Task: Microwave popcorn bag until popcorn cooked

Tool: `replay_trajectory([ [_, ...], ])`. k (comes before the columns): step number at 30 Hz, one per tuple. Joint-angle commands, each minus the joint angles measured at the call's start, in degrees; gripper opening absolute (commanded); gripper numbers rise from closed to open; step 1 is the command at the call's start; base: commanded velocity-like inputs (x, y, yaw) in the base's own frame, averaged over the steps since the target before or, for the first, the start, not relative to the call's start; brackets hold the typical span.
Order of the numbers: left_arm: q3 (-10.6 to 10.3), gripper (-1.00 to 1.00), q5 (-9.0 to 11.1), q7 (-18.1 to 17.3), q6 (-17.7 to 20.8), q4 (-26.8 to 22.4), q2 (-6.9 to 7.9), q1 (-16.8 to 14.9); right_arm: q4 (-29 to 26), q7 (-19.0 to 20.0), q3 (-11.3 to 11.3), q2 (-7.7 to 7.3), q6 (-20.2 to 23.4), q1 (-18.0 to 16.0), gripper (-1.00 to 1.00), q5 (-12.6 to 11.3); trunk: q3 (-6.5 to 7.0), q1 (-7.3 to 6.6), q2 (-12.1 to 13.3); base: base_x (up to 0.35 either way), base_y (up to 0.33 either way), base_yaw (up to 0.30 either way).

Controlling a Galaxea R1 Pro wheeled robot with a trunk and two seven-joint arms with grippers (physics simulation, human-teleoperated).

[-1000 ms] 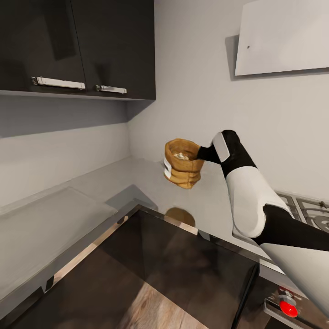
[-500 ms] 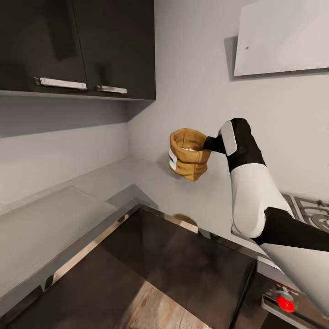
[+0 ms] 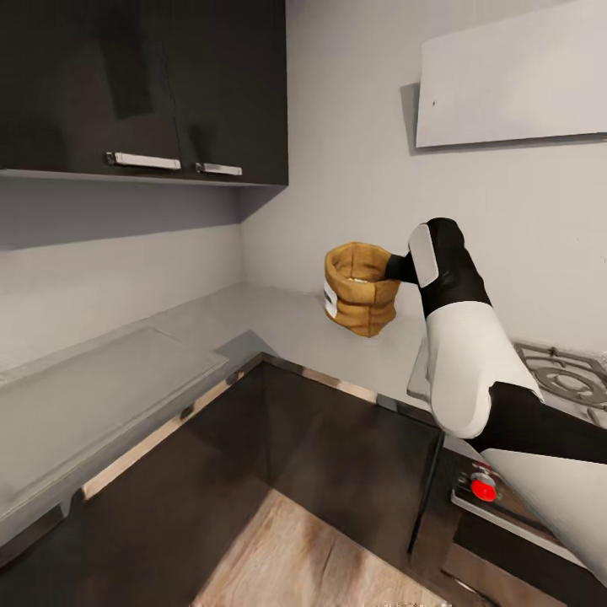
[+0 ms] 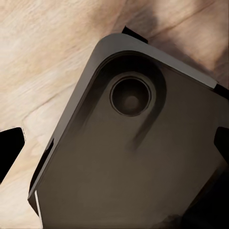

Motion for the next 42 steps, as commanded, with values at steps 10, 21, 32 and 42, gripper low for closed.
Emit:
replay_trajectory([
  [10,-0.07,1.0,0.19,0.04,-0.03,-0.06,0.0,0.01,0.09,-2.75,-0.25,-0.03,0.02,-0.05,-1.0,-1.0,-0.05,-0.03,-0.04,-0.347,0.0,0.0],
  [21,-0.16,1.0,0.18,0.04,-0.03,-0.06,0.08,0.01,0.0,-2.82,-0.27,0.15,0.02,-0.05,-1.0,-1.0,-0.05,-0.03,-0.04,-0.347,0.0,0.0],
  [32,-0.01,1.0,0.24,0.08,-0.03,-0.06,0.0,0.01,0.0,-2.93,-0.53,0.03,0.02,-0.05,-1.0,-0.91,-0.05,-0.03,-0.04,-0.347,0.0,-0.181],
  [42,0.08,1.0,0.24,0.1,-0.06,-0.06,-0.09,0.01,0.08,-3.88,-0.63,-0.45,0.02,-0.05,-1.0,-1.16,-0.05,-0.03,-0.04,-0.347,0.0,-0.062],
])
